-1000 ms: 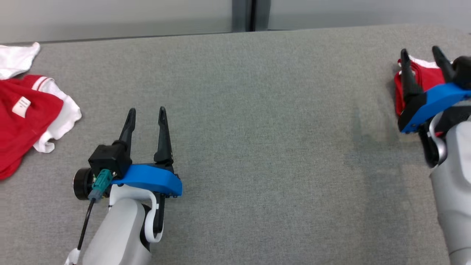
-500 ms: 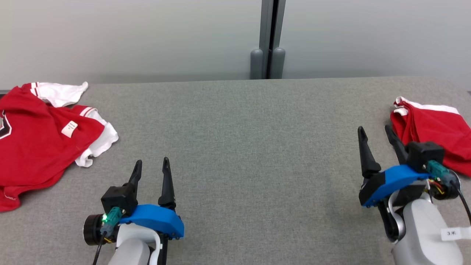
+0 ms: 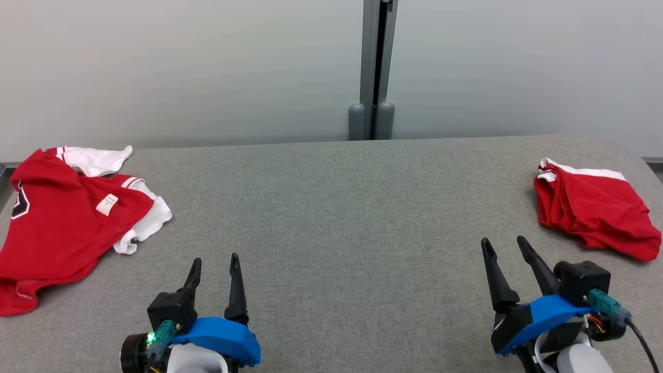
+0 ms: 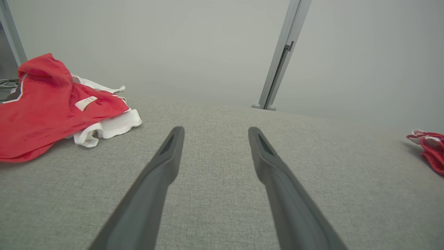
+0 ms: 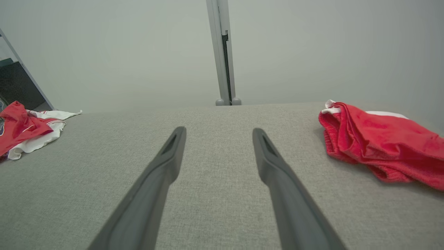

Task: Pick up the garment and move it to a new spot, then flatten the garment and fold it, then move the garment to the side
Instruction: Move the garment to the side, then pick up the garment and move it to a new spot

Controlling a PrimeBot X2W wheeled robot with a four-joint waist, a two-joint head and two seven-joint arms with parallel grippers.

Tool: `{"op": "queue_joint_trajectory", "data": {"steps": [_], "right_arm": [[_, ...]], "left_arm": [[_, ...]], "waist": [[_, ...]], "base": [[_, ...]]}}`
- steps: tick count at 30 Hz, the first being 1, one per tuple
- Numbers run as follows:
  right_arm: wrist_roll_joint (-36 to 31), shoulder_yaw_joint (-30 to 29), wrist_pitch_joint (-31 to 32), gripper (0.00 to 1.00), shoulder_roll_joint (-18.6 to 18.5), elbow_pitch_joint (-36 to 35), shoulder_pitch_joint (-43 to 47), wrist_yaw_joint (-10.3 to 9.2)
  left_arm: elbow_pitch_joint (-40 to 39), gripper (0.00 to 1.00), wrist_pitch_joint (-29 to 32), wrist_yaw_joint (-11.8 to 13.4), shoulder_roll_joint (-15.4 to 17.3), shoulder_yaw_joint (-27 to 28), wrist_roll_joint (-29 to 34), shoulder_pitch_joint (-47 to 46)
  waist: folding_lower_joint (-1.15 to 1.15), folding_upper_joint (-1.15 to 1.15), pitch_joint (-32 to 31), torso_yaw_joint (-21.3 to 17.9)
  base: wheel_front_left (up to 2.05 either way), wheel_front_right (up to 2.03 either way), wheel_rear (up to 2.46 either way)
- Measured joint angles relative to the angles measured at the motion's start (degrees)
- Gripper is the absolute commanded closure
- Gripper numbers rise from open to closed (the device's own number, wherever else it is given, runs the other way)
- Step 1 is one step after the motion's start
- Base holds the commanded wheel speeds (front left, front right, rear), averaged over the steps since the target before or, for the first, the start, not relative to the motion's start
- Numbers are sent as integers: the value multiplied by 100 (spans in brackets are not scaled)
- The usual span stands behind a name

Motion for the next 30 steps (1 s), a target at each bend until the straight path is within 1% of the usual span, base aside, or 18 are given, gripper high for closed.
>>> {"op": "queue_joint_trajectory", "data": {"steps": [11,30], "right_arm": [[68,-3,131,0,-1,-322,284,0],[15,-1,235,0,0,-401,330,0]], "left_arm": [[-212,0,116,49,34,-80,-1,75],[-313,0,174,83,78,-178,-54,74]], "waist": [[1,1,-22,-37],[1,1,11,36]], "base": [[0,0,0],[0,0,0]]}}
